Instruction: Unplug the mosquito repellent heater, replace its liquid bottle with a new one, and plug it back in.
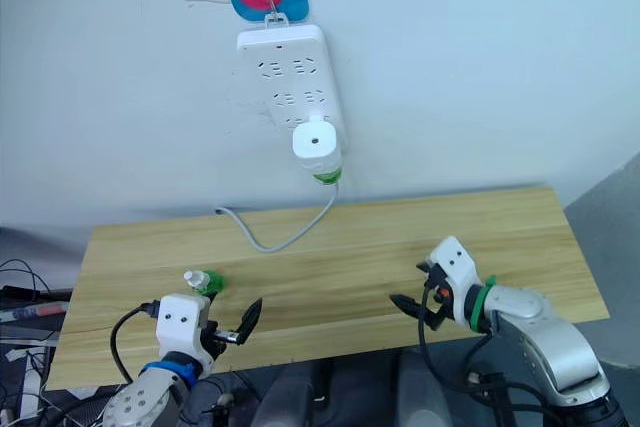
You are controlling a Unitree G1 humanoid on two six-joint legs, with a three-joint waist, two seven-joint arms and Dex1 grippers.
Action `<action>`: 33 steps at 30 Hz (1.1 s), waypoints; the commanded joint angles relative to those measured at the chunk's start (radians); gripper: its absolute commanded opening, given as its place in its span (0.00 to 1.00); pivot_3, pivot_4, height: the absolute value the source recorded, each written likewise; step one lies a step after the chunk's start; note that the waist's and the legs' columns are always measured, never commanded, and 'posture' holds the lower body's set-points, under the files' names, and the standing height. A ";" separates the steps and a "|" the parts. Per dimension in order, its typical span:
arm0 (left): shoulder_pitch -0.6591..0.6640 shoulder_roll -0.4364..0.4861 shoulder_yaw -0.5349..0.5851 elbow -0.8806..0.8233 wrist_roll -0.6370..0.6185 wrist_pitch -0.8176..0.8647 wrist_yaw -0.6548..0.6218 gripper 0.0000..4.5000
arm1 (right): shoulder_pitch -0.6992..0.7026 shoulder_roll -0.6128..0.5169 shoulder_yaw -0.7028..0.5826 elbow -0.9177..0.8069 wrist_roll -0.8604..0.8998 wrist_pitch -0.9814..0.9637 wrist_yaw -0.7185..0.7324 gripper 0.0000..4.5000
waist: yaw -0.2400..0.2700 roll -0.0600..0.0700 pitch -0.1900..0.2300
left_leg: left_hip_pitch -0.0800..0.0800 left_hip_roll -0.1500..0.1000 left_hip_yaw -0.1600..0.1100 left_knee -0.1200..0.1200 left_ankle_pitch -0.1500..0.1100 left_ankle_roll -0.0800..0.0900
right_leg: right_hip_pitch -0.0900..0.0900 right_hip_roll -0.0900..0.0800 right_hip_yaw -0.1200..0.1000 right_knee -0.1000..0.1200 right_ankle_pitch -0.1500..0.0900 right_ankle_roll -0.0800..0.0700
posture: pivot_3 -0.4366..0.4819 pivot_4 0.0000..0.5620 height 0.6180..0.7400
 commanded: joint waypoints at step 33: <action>-0.658 0.236 0.063 0.289 -0.239 0.083 -0.311 1.00 | -0.399 -0.039 -0.077 -0.223 0.248 0.018 0.021 1.00 | -0.059 -0.001 -0.067 | 0.001 -0.001 0.001 0.014 0.001 -0.001 | 0.000 0.000 0.002 0.015 0.002 0.001 | 0.17 0.29 0.95</action>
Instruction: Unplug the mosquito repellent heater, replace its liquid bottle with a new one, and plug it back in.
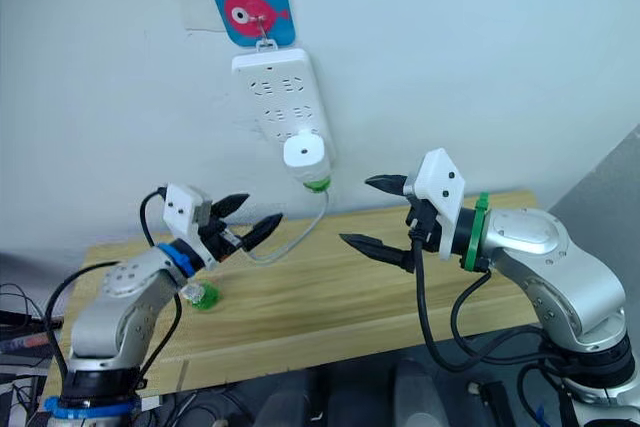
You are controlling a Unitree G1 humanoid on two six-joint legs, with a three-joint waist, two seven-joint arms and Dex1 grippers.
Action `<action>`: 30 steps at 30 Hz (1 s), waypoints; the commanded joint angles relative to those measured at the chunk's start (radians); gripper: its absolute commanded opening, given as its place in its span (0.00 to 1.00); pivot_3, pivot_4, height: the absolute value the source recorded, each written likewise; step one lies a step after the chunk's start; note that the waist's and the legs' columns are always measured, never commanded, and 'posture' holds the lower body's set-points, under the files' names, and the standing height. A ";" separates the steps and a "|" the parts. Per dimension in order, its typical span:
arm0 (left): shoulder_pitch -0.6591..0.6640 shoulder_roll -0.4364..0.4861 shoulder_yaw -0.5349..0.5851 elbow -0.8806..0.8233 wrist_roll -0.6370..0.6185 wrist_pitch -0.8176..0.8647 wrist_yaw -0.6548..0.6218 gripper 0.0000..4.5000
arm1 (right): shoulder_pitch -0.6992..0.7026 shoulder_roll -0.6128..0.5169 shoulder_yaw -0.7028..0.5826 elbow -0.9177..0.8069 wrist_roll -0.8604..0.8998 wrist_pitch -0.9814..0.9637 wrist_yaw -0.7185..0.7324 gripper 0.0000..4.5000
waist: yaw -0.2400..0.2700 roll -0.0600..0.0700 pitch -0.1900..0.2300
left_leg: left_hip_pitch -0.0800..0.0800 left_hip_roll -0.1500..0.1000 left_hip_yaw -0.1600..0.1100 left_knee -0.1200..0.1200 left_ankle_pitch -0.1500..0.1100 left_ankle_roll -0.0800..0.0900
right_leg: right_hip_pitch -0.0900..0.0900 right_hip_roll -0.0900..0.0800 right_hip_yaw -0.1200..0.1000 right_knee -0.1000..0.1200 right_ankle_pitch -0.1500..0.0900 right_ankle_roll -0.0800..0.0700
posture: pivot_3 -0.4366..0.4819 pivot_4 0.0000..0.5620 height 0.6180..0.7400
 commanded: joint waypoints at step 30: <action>-0.447 0.023 -0.018 0.352 -0.018 -0.074 -0.206 1.00 | 0.004 -0.041 -0.015 -0.065 0.038 0.022 -0.063 1.00 | -0.028 0.000 -0.010 | 0.000 -0.002 -0.002 0.002 0.000 0.000 | 0.001 0.000 0.000 0.001 0.000 0.000 | 0.13 0.33 0.95</action>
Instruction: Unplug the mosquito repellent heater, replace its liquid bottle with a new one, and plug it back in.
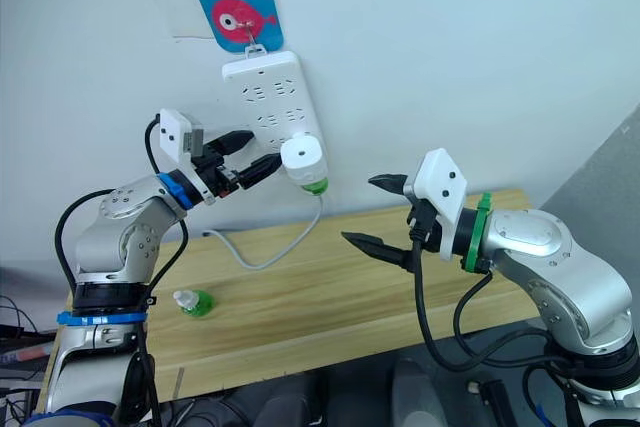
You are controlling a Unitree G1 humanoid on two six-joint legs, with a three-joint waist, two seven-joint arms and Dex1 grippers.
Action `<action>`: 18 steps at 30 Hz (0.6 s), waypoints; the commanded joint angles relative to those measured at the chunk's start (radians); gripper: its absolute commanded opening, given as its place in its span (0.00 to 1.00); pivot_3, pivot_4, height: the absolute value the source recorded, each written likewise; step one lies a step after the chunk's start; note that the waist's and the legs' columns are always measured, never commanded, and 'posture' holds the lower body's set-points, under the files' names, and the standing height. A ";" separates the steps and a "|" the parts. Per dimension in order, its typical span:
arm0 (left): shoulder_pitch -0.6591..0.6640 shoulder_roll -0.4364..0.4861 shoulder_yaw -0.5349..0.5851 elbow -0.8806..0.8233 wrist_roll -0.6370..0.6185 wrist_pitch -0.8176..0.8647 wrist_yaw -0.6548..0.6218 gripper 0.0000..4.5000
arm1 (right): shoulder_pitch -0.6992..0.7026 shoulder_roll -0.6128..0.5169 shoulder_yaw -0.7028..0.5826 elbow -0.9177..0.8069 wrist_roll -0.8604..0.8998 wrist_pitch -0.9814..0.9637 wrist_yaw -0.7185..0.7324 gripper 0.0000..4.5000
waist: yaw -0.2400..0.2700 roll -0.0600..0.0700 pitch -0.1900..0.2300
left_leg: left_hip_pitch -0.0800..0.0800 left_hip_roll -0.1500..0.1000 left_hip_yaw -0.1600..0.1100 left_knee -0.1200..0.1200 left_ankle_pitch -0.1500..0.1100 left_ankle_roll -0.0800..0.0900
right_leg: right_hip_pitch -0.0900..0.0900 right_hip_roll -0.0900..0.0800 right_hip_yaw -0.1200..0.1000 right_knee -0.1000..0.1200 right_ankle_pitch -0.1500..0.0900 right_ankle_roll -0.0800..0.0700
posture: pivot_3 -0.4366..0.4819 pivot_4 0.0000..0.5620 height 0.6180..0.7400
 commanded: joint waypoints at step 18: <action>-0.022 -0.021 0.004 -0.067 -0.081 0.055 -0.088 0.72 | -0.004 -0.009 -0.010 -0.040 0.014 0.011 -0.011 1.00 | -0.015 0.000 0.000 | 0.000 0.000 0.000 -0.001 0.000 0.000 | 0.000 0.000 0.001 0.000 0.000 0.000 | 0.14 0.34 0.95</action>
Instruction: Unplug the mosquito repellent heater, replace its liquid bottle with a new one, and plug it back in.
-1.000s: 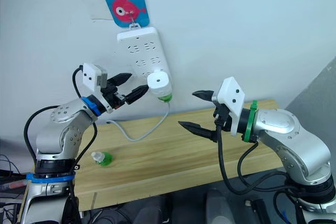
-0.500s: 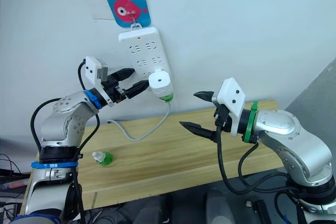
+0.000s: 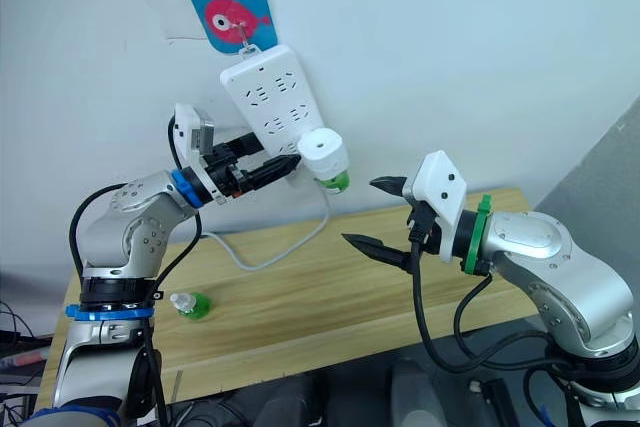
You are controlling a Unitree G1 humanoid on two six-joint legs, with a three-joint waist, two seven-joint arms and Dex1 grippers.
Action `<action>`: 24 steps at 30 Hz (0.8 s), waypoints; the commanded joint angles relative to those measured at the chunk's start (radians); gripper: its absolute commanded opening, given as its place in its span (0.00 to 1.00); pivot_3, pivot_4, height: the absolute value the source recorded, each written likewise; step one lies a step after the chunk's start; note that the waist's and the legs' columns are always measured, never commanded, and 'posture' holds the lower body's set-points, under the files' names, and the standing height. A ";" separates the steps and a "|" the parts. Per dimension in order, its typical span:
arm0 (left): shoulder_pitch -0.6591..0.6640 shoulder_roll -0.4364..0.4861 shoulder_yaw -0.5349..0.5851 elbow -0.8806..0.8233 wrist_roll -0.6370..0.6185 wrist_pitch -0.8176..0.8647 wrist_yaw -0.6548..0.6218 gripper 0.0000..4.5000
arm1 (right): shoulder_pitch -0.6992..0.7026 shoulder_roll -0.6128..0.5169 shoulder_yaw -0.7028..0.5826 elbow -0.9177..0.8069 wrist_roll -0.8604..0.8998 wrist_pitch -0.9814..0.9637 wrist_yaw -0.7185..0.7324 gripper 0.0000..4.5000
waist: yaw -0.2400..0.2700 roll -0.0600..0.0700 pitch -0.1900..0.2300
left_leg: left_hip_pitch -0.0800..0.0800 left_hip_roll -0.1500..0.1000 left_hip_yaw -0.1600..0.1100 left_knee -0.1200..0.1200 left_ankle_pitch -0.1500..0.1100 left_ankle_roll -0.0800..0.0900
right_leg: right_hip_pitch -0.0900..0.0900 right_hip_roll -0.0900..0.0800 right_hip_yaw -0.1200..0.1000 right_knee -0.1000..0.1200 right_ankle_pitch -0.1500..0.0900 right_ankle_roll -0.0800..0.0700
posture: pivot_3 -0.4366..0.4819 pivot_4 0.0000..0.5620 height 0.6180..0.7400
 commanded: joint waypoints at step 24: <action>-0.013 0.029 0.036 -0.005 -0.024 -0.008 -0.023 0.29 | -0.098 0.103 0.037 -0.064 -0.040 0.154 -0.254 1.00 | -0.001 0.000 0.000 | 0.000 0.000 0.000 0.000 0.000 0.000 | -0.001 0.000 0.001 0.000 0.000 0.000 | 0.15 0.39 0.95</action>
